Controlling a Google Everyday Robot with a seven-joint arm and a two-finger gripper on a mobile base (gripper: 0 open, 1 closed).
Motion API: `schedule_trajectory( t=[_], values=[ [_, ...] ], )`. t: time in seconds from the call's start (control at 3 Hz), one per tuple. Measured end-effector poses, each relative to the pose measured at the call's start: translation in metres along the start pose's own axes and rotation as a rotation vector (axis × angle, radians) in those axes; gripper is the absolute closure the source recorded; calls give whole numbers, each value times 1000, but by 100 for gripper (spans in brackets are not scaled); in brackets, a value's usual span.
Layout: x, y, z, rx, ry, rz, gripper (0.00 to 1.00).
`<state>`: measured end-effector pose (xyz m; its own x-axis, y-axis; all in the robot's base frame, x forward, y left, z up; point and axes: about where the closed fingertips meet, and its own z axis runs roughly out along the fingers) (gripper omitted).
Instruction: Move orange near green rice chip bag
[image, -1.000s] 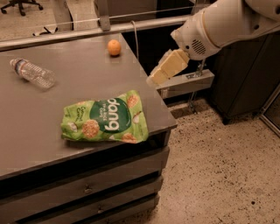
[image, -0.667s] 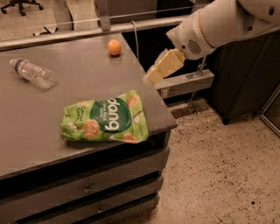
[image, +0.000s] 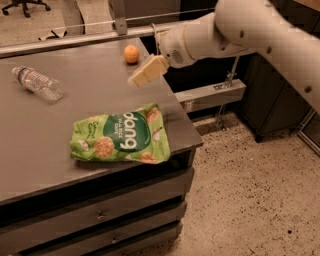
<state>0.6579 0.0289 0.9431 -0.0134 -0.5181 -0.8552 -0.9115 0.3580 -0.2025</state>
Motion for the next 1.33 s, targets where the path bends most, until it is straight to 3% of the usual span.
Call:
schedule_trajectory(
  t=[0.33,0.67,1.33],
  values=[
    [-11,-34,49,34,-82,-16,0],
    [-10,-69,83,87,-109,-14,0],
    [12,-123,116,165,-102,21,0]
  ],
)
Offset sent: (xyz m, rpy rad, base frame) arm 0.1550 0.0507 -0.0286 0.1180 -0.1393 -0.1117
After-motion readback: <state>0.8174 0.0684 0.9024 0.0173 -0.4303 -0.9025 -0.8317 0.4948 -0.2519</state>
